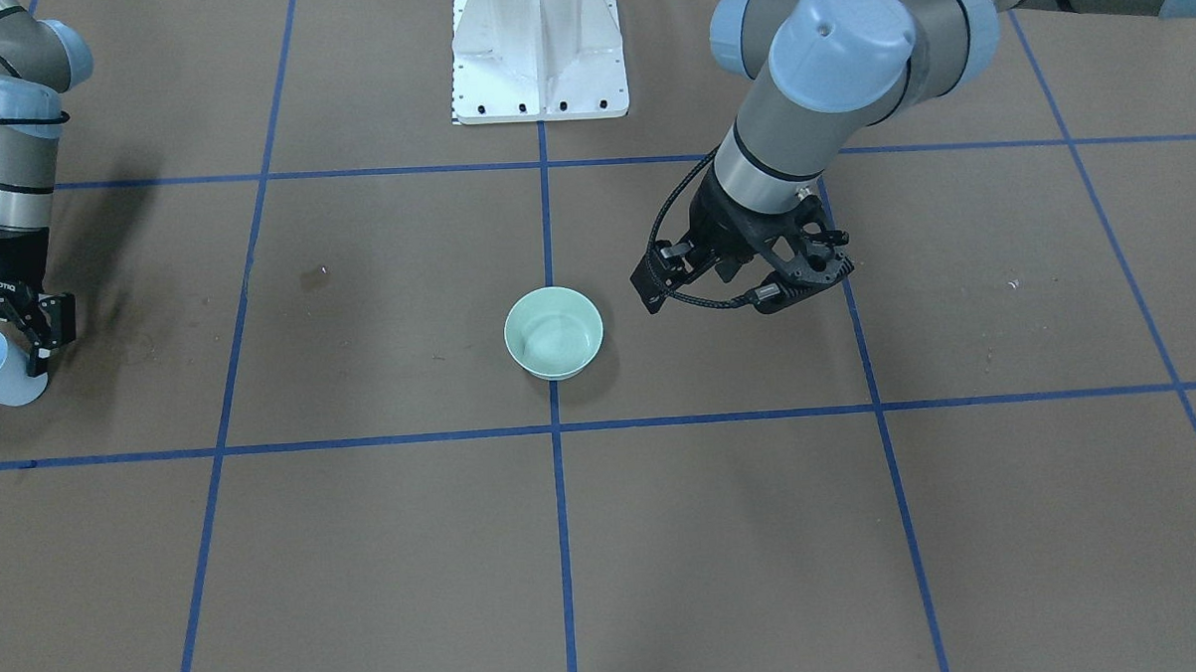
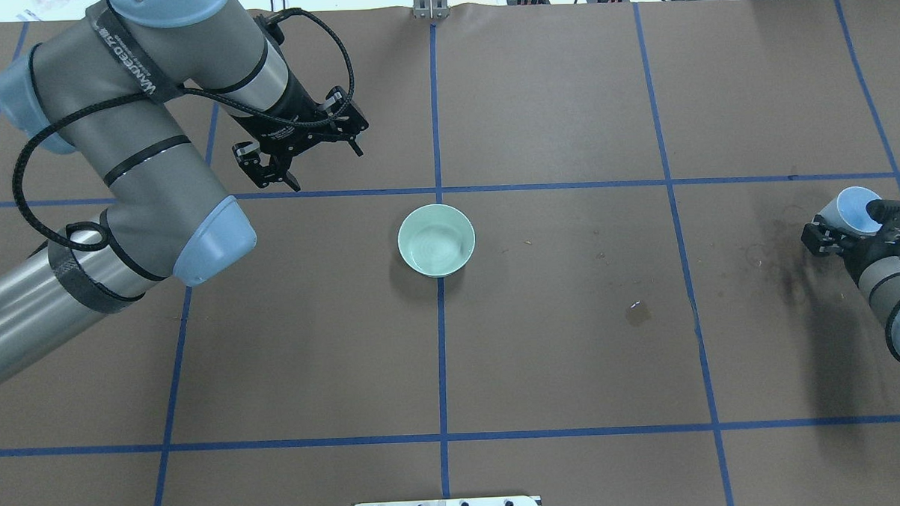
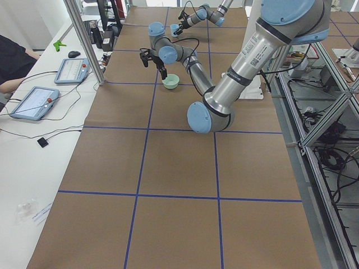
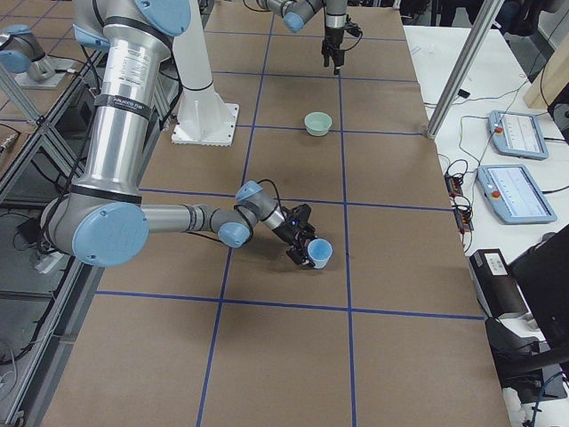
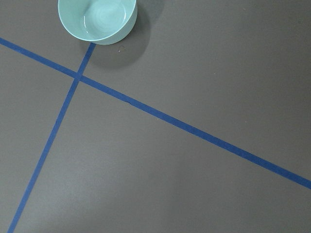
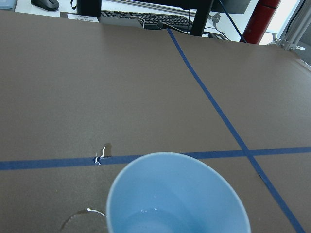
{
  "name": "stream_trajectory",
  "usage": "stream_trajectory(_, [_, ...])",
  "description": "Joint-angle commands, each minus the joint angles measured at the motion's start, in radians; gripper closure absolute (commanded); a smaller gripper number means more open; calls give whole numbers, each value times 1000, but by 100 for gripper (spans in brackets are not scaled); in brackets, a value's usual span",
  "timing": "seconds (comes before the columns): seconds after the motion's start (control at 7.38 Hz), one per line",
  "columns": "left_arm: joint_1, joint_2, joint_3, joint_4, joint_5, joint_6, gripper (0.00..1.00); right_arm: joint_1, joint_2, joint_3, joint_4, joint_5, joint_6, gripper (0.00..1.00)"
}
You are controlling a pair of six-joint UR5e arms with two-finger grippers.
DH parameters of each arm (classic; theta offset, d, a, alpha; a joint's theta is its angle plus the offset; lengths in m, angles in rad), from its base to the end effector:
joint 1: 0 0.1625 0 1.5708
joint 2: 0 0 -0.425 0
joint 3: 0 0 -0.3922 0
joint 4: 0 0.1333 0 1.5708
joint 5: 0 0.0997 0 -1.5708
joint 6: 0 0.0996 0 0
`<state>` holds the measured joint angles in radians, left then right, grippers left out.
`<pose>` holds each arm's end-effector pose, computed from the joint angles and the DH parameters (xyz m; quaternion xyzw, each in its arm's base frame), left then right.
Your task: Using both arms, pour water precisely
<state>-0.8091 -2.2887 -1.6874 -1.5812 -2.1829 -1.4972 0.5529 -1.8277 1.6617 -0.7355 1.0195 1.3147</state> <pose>0.4074 -0.5374 0.1715 -0.0815 0.4709 -0.1974 0.8560 -0.2512 -0.3730 0.6430 0.3607 -0.1894 0.2228 0.8857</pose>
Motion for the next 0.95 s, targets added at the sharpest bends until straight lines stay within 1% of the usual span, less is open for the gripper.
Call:
stream_trajectory(0.0, [1,0,0,0,-1,0,0,11,28,-25,-1,2,-5,1])
stream_trajectory(0.14, [1,0,0,1,-2,0,0,19,45,-51,-1,2,-6,1])
stream_trajectory(0.41, [-1,0,0,0,-2,0,0,33,47,-57,1,4,-12,2])
stream_trajectory(0.54, [-1,0,2,0,-2,0,0,33,47,-57,1,4,-12,5])
stream_trajectory(0.68, [1,-2,2,0,-2,0,0,41,62,-57,1,2,-8,37])
stream_trajectory(0.81, [-1,-2,2,0,-3,0,0,42,67,-57,1,2,-11,90])
